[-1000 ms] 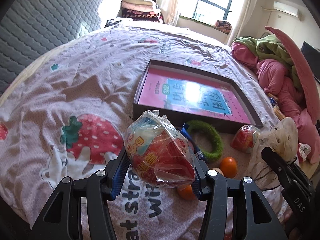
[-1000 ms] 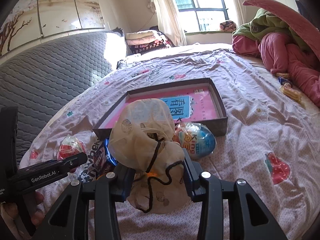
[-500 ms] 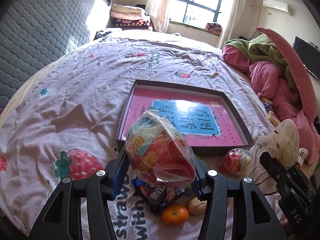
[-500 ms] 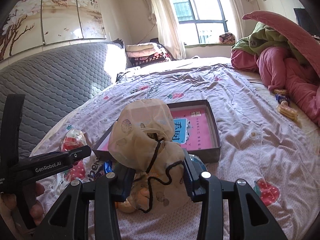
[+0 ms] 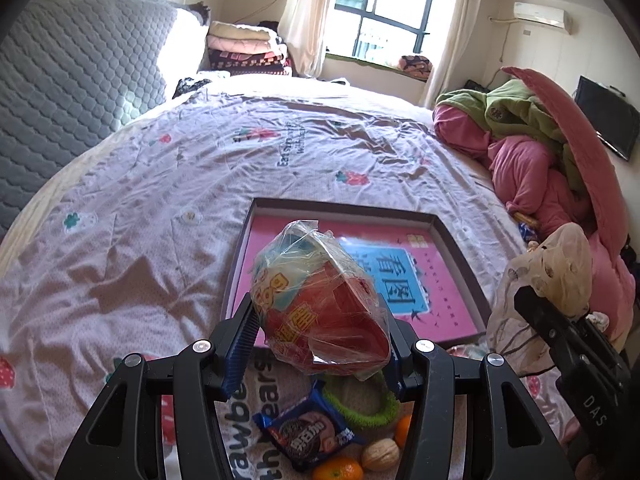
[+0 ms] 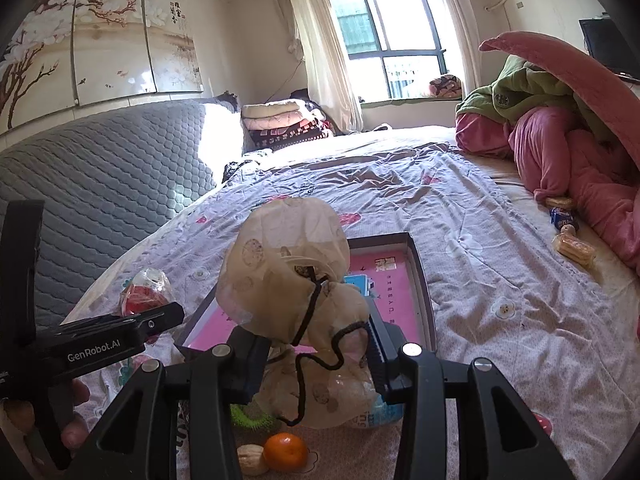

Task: Organize objects
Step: 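Lift and carry both held items over the open pink box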

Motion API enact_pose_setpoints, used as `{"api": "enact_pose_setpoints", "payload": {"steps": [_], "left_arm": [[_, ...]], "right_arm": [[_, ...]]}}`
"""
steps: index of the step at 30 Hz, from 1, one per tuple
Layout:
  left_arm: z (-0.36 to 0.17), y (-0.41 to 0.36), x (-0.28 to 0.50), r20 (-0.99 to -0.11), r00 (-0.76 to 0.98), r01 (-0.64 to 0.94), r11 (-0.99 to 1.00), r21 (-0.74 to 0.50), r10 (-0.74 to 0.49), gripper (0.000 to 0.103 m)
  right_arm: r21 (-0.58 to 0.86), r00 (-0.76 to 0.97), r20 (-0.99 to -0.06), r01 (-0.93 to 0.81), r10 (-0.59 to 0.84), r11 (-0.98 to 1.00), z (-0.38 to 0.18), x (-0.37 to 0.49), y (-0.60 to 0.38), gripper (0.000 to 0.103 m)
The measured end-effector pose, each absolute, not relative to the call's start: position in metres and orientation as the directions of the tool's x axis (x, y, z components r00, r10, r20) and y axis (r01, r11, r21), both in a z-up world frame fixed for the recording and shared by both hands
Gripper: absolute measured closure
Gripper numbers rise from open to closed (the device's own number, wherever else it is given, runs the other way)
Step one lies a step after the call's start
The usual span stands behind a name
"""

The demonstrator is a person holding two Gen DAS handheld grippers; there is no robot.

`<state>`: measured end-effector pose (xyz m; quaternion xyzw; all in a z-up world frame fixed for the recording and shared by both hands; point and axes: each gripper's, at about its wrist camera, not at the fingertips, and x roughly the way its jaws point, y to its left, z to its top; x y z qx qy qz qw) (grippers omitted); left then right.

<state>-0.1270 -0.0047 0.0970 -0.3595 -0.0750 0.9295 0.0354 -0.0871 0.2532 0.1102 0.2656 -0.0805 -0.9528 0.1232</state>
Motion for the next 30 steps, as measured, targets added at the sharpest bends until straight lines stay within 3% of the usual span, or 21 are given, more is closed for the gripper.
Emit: {"api": "enact_pose_setpoints", "payload": {"steps": [19, 30], "left_arm": [[0.107, -0.013, -0.185, -0.656, -0.747, -0.003, -0.987, -0.158, 0.107, 0.047], [0.080, -0.012, -0.210, -0.687, -0.718, -0.014, -0.990, -0.140, 0.107, 0.047]], "right_arm": [[0.180, -0.851, -0.469, 0.169, -0.235, -0.969, 0.130, -0.137, 0.254, 0.060], [0.178, -0.815, -0.537, 0.143, -0.218, -0.974, 0.106, -0.177, 0.260, 0.060]]}}
